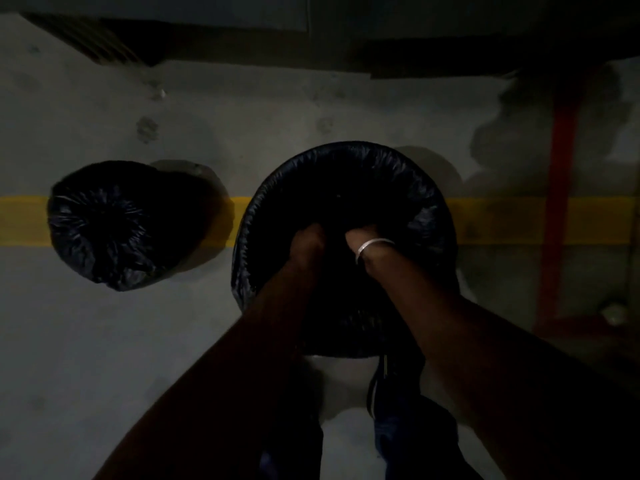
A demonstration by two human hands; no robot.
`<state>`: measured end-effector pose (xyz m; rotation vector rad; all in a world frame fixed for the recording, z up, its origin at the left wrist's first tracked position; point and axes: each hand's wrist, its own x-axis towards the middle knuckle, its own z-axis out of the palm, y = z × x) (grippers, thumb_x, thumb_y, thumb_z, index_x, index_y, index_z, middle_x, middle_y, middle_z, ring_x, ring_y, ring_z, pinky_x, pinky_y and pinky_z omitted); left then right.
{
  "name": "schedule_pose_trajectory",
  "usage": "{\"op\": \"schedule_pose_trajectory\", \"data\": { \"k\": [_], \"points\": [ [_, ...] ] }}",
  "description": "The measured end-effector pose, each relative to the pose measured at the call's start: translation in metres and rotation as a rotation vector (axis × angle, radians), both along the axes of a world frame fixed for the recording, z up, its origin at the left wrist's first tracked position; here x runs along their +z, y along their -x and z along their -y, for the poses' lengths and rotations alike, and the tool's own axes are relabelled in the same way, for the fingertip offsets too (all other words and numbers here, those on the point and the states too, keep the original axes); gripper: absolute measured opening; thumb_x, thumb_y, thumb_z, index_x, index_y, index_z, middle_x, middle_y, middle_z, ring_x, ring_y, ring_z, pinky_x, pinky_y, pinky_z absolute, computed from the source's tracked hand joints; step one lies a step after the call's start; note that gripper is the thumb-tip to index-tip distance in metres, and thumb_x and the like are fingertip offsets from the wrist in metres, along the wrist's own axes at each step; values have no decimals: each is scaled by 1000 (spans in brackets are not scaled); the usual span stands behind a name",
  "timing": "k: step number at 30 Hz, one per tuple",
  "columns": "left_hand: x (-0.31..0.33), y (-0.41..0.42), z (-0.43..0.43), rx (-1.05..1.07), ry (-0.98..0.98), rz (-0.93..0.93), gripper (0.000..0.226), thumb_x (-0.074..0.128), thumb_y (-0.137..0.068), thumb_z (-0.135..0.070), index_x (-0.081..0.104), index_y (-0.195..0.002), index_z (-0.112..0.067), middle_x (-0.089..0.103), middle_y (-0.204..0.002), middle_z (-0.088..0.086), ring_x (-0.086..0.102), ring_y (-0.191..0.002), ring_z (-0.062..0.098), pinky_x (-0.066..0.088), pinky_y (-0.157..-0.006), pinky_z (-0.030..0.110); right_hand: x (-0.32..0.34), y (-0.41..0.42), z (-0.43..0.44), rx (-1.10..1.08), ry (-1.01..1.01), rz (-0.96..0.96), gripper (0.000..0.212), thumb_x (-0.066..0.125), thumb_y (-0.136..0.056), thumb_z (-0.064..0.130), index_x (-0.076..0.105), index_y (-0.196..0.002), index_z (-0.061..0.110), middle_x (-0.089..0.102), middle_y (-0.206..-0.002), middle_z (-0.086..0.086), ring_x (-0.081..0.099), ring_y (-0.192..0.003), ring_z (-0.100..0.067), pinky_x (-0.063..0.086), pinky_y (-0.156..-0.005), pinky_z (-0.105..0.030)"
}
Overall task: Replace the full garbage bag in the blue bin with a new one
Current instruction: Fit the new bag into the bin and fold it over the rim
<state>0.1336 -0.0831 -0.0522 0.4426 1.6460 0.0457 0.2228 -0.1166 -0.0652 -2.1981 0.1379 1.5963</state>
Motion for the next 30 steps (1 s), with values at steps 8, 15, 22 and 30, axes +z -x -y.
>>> {"op": "schedule_pose_trajectory", "data": {
  "k": [8, 15, 22, 30],
  "points": [
    [128, 34, -23, -152, -846, -138, 34, 51, -74, -19, 69, -103, -19, 71, -97, 1, 67, -95, 19, 52, -83, 31, 119, -43, 14, 308, -545, 585, 8, 66, -81, 23, 64, -88, 20, 66, -77, 3, 66, -76, -18, 52, -70, -30],
    [78, 24, -117, -197, 55, 293, 48, 54, -95, -41, 73, -64, -8, 71, -62, 5, 65, -56, 20, 51, -60, 23, 69, -109, -62, 350, -88, -118, 100, 48, -56, 93, 69, -115, 16, 73, -112, -5, 67, -108, -27, 48, -99, -39],
    [69, 81, -95, 56, -421, -119, 20, 50, -91, -29, 62, -88, -14, 61, -86, 5, 55, -80, 21, 43, -63, 26, 41, -141, -9, 40, -88, 402, 71, 38, -77, 77, 70, -77, 13, 72, -100, -22, 68, -89, -36, 54, -87, -48],
    [77, 112, -3, 494, 280, 291, 59, 71, -68, -46, 65, -118, -15, 58, -126, 5, 54, -118, 31, 37, -103, 43, 67, -75, 82, -546, -137, -552, 92, 23, -72, 90, 67, -121, 25, 66, -123, -11, 60, -115, -36, 47, -93, -53]
  ]
}}
